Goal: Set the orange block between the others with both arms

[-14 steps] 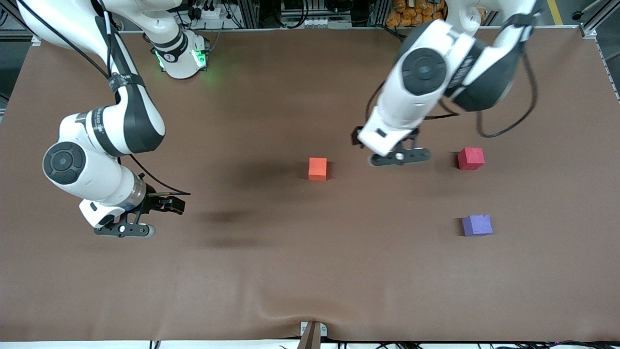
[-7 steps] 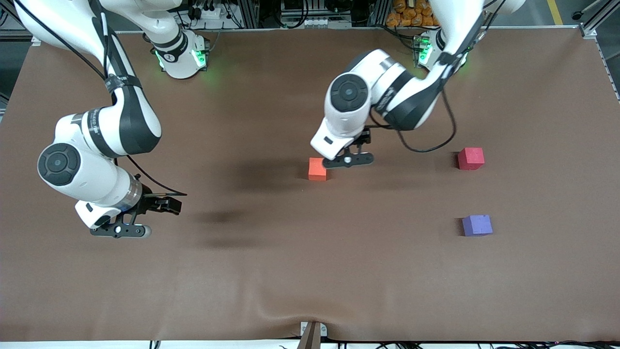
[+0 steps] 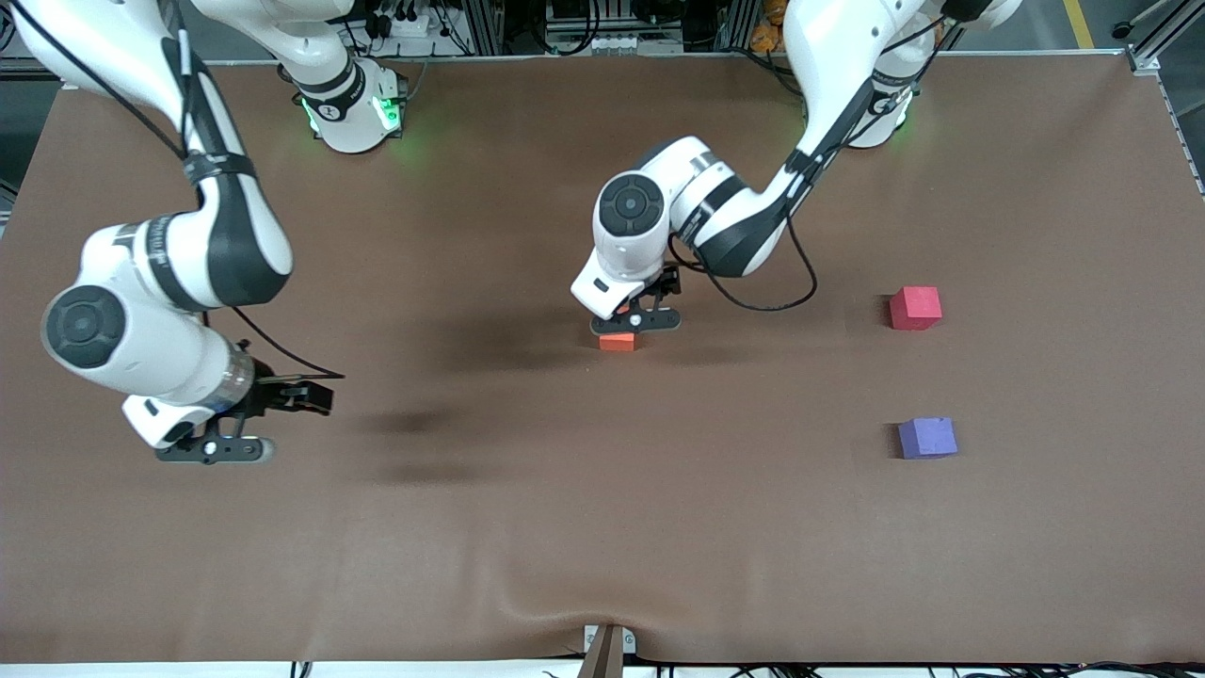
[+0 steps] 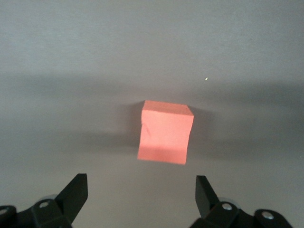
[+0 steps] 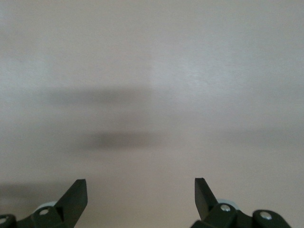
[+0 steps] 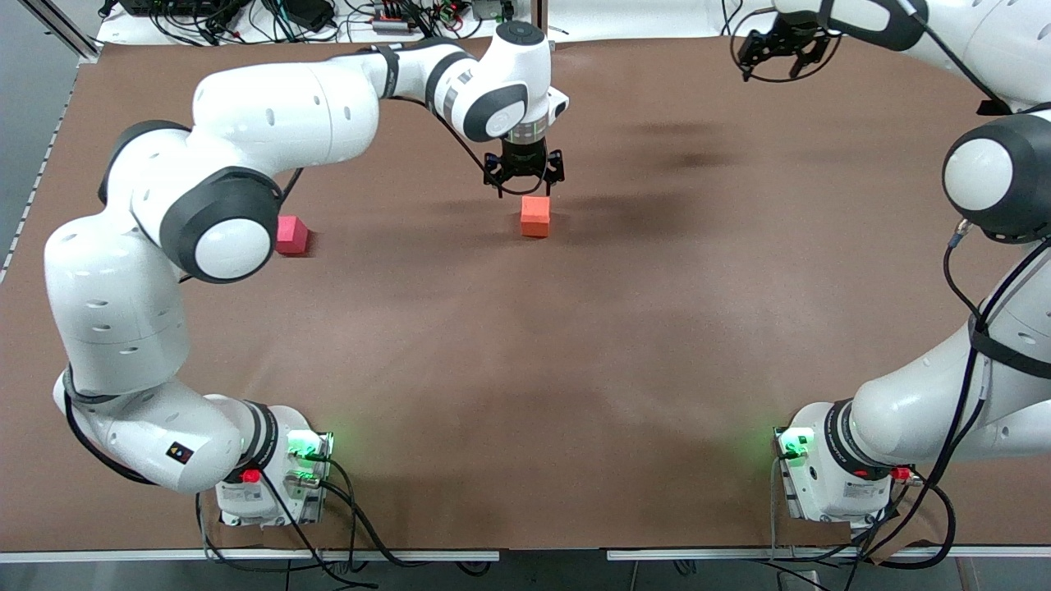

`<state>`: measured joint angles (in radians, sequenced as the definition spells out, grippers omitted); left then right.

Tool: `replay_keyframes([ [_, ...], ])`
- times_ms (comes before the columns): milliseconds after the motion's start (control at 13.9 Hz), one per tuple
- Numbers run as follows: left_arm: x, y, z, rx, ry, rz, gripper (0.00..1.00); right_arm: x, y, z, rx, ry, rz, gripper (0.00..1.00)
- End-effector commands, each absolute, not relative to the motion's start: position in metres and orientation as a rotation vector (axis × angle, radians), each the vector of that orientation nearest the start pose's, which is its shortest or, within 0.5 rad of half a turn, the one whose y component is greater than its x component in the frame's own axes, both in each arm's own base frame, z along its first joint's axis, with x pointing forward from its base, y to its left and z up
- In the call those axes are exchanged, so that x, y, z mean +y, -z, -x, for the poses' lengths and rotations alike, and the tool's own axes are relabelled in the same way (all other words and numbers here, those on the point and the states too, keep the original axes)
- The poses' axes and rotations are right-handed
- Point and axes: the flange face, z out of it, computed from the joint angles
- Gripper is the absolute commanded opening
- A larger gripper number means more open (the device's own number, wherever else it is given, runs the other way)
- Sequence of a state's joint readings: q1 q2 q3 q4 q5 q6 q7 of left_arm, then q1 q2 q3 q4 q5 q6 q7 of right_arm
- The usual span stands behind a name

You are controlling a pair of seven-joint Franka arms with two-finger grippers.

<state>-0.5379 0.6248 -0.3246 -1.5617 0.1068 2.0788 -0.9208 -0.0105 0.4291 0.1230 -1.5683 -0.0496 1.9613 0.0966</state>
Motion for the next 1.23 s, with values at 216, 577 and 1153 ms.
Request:
replay_keyframes([
  [216,-0.517,-0.262,-0.47,0.016,-0.127,3.188,1.0,-0.026,-0.422,-0.658,-0.198,-0.085,3.132,1.0],
  [577,-0.518,-0.246,-0.472,0.13,-0.105,3.21,1.0,-0.054,-0.45,-0.647,-0.28,-0.08,3.13,1.0],
  [1153,-0.51,-0.226,-0.474,0.156,-0.053,3.177,1.0,-0.05,-0.485,-0.633,-0.284,-0.074,3.14,1.0],
])
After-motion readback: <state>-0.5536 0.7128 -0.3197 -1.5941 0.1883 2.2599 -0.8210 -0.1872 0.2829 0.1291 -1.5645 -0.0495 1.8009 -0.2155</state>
